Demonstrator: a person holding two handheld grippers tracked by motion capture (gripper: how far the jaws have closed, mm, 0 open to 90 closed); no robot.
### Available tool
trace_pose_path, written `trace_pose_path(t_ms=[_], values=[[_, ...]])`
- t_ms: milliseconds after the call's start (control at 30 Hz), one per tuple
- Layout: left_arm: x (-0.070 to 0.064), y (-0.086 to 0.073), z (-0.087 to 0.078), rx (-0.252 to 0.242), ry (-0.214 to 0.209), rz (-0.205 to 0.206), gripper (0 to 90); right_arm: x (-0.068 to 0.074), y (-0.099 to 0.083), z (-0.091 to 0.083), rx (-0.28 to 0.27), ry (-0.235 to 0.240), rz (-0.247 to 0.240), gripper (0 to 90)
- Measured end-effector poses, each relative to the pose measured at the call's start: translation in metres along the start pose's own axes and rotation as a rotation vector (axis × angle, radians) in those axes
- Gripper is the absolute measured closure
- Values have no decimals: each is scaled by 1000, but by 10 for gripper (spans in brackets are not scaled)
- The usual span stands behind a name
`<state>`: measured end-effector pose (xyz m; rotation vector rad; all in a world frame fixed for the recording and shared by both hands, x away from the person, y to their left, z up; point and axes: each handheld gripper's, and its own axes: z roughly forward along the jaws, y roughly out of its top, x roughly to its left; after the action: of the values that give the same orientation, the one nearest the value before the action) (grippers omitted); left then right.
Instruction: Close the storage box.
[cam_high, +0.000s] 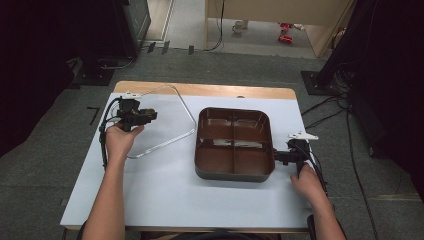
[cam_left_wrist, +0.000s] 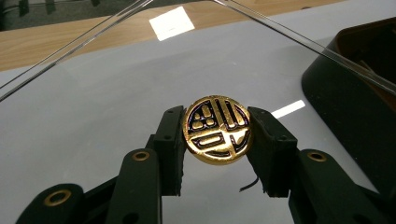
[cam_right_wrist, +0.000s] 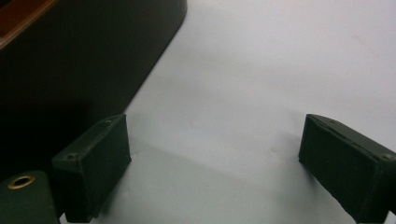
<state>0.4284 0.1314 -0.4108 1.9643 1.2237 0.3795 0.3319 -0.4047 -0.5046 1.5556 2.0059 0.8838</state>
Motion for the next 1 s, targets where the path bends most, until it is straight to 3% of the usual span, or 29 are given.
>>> trace_pose_path(t_ms=[267, 467, 633, 800, 1000], values=[[-12, 9, -11, -14, -34, 21, 597, 0, 0, 0, 0, 0, 0, 83], [-30, 17, -13, -18, -69, 71, 597, 0, 0, 0, 0, 0, 0, 83], [-42, 19, -9, -21, -68, 110, 598, 0, 0, 0, 0, 0, 0, 83], [-50, 19, -4, -27, -129, 92, 597, 0, 0, 0, 1, 1, -2, 83], [-63, 20, 1, -22, -141, 118, 598, 0, 0, 0, 0, 0, 1, 83]])
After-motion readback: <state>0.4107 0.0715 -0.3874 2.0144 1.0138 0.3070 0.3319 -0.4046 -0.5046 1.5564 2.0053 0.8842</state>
